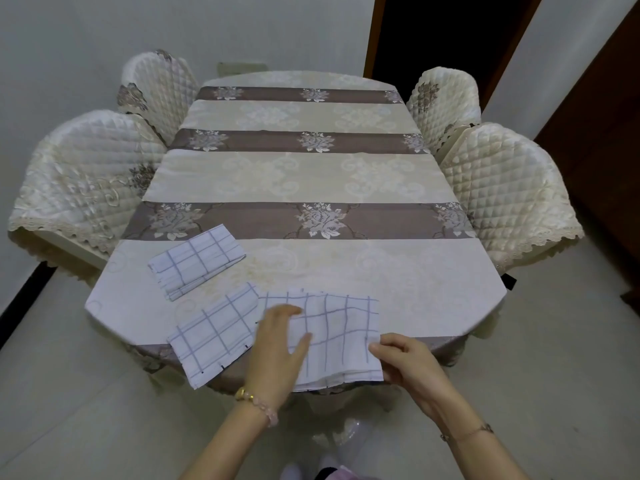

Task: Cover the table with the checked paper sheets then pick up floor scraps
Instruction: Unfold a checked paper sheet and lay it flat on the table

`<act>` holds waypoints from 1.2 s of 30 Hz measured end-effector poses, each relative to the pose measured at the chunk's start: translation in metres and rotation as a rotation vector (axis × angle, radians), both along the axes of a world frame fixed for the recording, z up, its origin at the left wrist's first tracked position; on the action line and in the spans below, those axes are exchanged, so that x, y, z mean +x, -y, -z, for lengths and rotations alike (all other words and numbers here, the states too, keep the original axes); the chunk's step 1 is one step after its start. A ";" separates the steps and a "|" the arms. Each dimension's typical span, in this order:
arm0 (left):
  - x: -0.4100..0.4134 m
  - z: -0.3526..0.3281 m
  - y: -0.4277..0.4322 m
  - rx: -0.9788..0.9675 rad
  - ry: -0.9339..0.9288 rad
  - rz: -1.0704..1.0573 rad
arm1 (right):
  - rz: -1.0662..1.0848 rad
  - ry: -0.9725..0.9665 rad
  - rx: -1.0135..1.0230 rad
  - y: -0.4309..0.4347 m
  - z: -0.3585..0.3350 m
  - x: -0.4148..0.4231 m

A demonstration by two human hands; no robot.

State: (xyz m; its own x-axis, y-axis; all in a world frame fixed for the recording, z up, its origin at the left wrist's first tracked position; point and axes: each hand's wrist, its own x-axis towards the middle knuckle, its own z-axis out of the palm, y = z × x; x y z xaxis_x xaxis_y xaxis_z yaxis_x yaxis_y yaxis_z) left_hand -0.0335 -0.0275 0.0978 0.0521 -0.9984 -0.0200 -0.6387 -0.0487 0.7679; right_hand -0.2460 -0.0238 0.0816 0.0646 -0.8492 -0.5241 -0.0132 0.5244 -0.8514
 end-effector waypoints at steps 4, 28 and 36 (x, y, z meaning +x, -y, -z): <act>-0.032 -0.011 -0.017 0.150 -0.162 0.298 | 0.016 0.068 -0.052 0.001 -0.019 0.018; 0.115 -0.082 0.092 -0.149 -0.362 -0.197 | 0.143 -0.051 -0.309 0.101 -0.090 -0.031; 0.124 -0.033 0.087 0.310 -0.606 -0.213 | 0.093 -0.248 -0.308 0.143 -0.057 -0.036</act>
